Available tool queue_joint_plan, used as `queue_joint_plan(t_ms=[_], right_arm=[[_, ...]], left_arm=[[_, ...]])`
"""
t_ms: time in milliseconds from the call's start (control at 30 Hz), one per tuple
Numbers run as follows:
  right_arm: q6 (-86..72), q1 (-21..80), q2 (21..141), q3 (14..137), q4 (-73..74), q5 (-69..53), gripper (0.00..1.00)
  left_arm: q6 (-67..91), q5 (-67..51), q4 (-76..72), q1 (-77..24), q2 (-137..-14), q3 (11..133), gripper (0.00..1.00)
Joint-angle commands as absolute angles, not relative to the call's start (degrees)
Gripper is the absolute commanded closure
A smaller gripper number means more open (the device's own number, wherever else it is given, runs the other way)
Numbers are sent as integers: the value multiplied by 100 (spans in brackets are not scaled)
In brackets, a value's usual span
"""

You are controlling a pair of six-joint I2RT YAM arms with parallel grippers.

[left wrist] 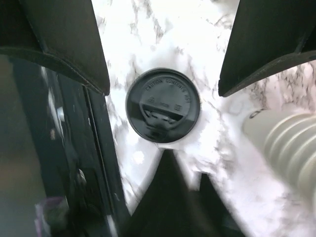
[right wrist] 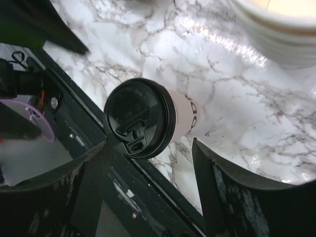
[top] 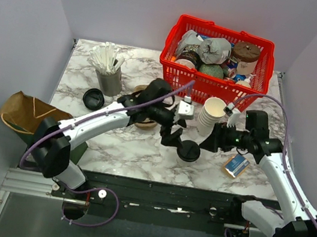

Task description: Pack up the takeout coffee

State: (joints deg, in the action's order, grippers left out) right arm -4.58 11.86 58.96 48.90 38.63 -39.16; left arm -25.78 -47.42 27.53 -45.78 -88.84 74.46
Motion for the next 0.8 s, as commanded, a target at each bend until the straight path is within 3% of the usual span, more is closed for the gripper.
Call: queue_joint_plan(t_ms=[0,133,333,767], right_arm=[[-800,1134,6020,4360,3384,-4412,25],[-739,1055,6240,4280,3340,-4605,25],[-642,871,6697,4219,3173,-5378,25],[-70,817,7330,4157,3471,-5968,25]], left_arm=[[1527,-4633,-223,-3965,-8447,5997,1],[3386,-4535,-2287,-3692,-8516,4881,1],[4560,-4851,-4030,-3481,-9051,4308,1],[5300,-5106,-5010,-3480,-9844,4395,1]])
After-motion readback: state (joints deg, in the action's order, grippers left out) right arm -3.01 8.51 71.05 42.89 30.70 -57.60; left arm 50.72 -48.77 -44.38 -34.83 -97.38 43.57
